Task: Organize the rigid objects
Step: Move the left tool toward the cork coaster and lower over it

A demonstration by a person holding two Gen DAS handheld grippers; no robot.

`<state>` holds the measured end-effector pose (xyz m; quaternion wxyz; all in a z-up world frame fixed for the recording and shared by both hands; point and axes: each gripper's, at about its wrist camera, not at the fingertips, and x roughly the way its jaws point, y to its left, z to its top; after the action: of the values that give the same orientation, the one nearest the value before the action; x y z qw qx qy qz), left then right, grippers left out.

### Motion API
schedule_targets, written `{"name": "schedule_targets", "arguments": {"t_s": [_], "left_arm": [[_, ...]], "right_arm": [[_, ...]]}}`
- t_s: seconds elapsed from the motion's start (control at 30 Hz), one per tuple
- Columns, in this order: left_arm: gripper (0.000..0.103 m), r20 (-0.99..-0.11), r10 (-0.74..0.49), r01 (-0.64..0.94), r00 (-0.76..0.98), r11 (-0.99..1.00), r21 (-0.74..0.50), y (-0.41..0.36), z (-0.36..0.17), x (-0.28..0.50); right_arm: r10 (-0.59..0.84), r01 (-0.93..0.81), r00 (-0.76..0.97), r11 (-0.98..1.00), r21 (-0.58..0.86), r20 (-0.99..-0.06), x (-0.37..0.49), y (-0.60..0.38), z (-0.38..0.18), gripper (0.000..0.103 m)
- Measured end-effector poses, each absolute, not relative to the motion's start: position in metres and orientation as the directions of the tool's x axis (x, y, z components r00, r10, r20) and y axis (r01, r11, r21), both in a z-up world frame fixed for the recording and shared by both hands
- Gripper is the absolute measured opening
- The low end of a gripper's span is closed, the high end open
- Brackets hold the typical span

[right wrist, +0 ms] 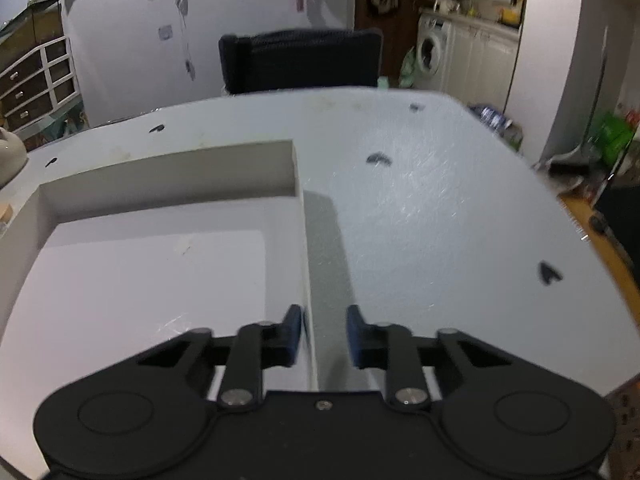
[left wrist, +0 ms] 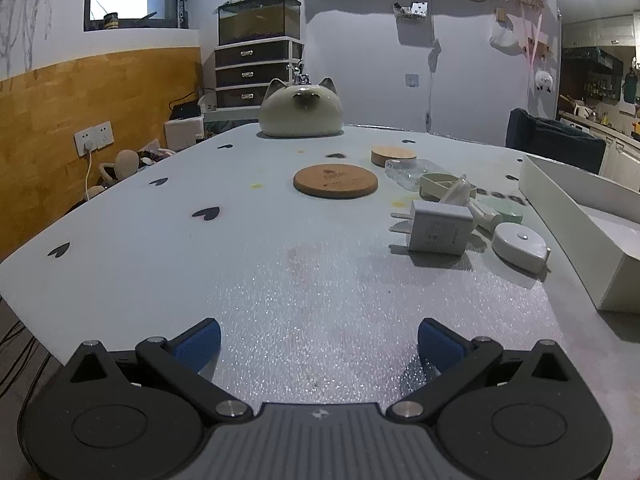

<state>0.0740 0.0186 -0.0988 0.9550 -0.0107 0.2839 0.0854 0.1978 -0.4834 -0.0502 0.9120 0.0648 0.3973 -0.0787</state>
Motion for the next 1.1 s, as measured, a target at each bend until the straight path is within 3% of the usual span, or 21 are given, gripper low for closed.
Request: {"name": "schedule_targets", "arguments": {"t_s": [0.13, 0.47, 0.73, 0.87, 1.1], "left_arm": [[0.103, -0.529, 0.16, -0.171, 0.833, 0.985, 0.029, 0.017, -0.1, 0.075], [0.103, -0.547, 0.111, -0.12, 0.83, 0.993, 0.019, 0.022, -0.095, 0.09], [0.103, -0.418, 0.191, -0.178, 0.888, 0.982, 0.071, 0.043, -0.06, 0.141], [0.103, -0.453, 0.152, -0.132, 0.878, 0.988, 0.076, 0.049, -0.057, 0.188], [0.103, -0.555, 0.104, 0.005, 0.826, 0.982, 0.191, 0.038, -0.081, 0.26]], "right_arm": [[-0.077, 0.167, 0.664, 0.985, 0.048, -0.744, 0.201, -0.478, -0.054, 0.007], [-0.108, 0.157, 0.691, 0.988, 0.002, -0.714, 0.193, -0.473, -0.059, 0.008], [-0.097, 0.145, 0.7, 0.989, 0.008, -0.708, 0.193, -0.475, -0.06, 0.007], [-0.091, 0.143, 0.698, 0.99, 0.014, -0.711, 0.195, -0.476, -0.06, 0.007], [-0.08, 0.142, 0.704, 0.989, 0.029, -0.705, 0.194, -0.477, -0.062, 0.007]]}}
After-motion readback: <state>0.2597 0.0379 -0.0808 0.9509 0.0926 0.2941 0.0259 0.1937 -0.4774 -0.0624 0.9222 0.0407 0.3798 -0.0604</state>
